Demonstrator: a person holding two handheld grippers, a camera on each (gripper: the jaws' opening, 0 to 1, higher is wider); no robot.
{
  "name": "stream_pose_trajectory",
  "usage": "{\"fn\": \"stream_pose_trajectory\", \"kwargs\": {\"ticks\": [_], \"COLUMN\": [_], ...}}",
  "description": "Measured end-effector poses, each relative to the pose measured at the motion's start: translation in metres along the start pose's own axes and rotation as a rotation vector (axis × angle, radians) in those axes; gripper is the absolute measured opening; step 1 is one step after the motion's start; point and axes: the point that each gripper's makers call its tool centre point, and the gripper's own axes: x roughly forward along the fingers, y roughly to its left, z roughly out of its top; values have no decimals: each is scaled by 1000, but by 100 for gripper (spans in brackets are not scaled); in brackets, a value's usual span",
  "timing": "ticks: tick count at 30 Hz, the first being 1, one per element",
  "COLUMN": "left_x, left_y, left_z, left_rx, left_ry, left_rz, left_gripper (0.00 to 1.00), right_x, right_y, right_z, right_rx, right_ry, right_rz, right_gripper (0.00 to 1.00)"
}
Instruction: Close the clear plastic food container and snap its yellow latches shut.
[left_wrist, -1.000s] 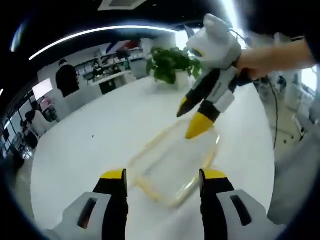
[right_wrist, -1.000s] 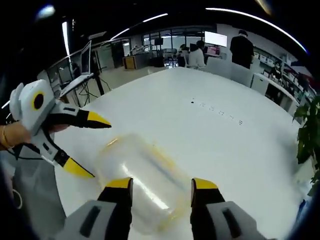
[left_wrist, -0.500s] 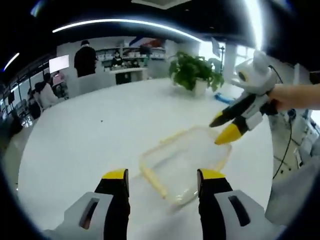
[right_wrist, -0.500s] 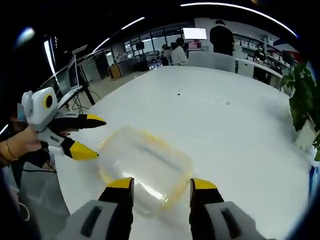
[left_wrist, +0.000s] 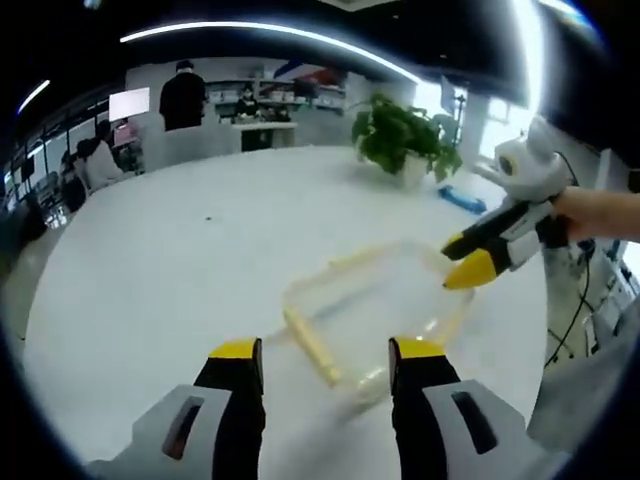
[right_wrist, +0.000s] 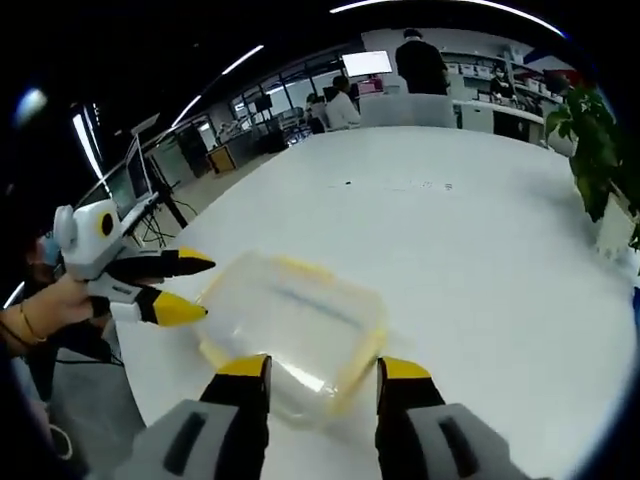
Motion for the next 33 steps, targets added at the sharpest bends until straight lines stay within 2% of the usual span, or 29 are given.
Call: {"fn": "stream_pose_trajectory", "kwargs": {"ticks": [7,11,20,26,33], "left_x": [3,2,-8,-15,-20], "left_y": [-3,-2,20,37,47], "left_z": [-1,-1,-5,-8,-8], "left_rx": [-63,-76,-117,-157,-184], "left_ry": [-10,-20,-36,-62,-77], "left_rz": [-24,-23,21,61,84], "left_gripper": [38,33,33,33,33], "right_x": [1,6,22,35,44], "right_y": [0,9,24,34,41], "right_z": [0,1,10,19,25], "right_rx": [11,16,-6,-10,-14], "right_ry": [-9,-12,-17,-46,-50], "right_rz": [5,16,35,27,31], "right_gripper": [40,40,40,40,39]}}
